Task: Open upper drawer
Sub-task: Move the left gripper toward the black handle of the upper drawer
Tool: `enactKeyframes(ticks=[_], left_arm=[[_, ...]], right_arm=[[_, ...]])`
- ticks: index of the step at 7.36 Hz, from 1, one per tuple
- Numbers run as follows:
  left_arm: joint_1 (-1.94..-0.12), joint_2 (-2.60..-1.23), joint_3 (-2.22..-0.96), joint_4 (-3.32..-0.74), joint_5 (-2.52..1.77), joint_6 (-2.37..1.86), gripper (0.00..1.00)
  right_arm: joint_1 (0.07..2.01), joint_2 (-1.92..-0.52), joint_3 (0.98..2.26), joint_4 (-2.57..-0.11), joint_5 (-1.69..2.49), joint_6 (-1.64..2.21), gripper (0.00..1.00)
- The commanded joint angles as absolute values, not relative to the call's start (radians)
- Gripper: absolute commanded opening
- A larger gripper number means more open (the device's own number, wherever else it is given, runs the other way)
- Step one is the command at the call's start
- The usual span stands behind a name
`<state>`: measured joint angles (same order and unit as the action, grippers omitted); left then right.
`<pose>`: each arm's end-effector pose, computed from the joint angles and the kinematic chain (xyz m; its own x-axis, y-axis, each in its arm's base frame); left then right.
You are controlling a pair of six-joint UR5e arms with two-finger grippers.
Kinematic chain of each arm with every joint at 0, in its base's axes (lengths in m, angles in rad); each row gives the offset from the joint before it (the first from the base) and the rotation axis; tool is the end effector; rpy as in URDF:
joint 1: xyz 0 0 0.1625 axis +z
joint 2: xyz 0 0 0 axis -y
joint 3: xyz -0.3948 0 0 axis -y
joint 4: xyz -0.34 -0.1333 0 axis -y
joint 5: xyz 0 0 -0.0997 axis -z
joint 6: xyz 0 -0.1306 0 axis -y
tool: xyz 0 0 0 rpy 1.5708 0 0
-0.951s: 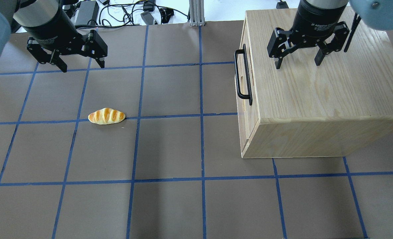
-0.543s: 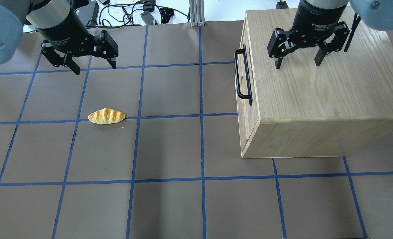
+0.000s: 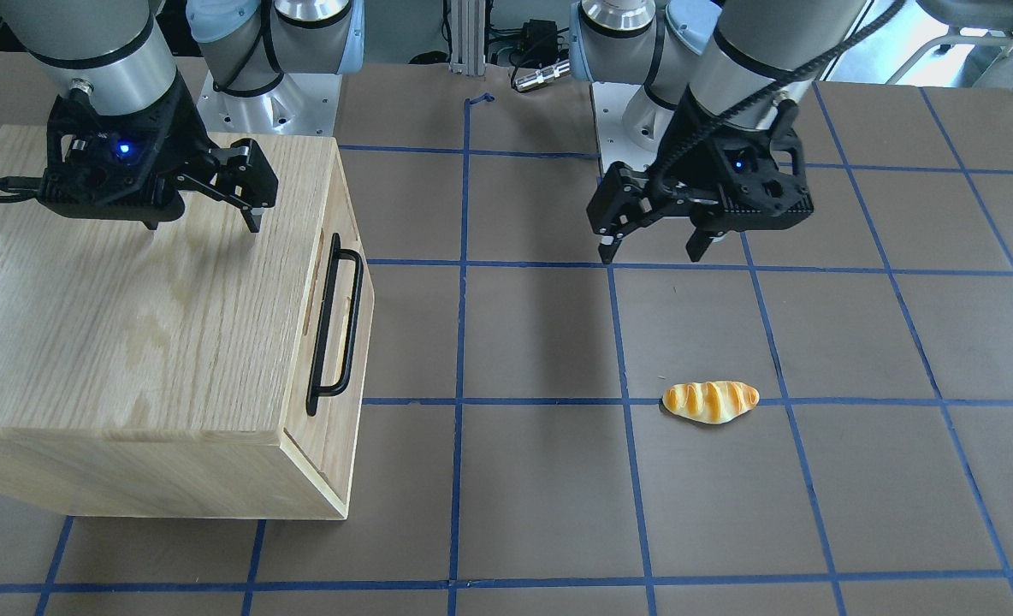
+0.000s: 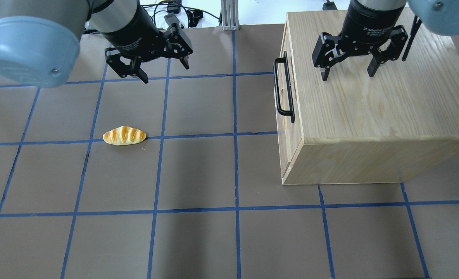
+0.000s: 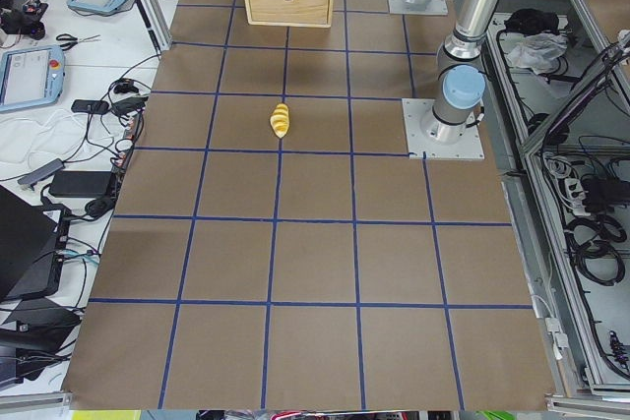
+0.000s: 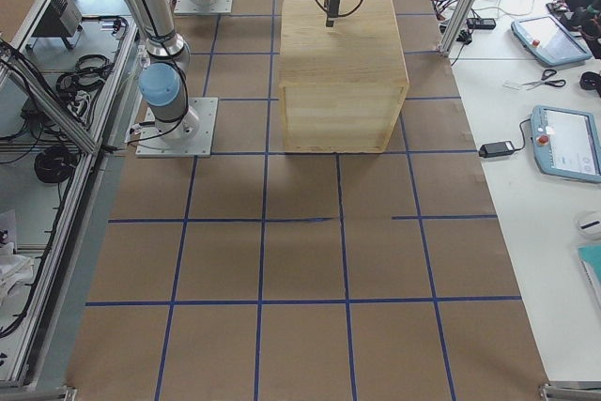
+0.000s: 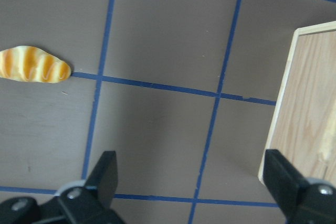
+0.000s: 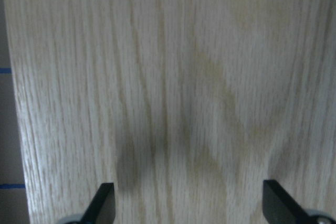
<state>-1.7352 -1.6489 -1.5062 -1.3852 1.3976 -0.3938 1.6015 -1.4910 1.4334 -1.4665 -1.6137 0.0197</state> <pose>-0.2341 -0.4589 0.4418 -0.9548 -0.1972 0.2225 -0.2221 0.9706 -0.0930 0.1419 -0.4603 0.4406 -0.9990 -0.0130 0.0438 -0.0110 0.9989 0.0458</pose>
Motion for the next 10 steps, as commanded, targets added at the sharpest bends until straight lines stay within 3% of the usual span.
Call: enactKeyframes(ticks=[1,10], left_arm=[[-1.793,-1.712,-1.509,-1.275,1.311,-0.501,1.00],[-1.954,-1.913,-1.513,-1.011,1.250,-0.607,1.00]], right_arm=[[1.601,-1.491,1.433,-1.466,-1.614,0.018,1.00],[1.601,-1.491,1.433,-1.466,-1.614,0.018,1.00]])
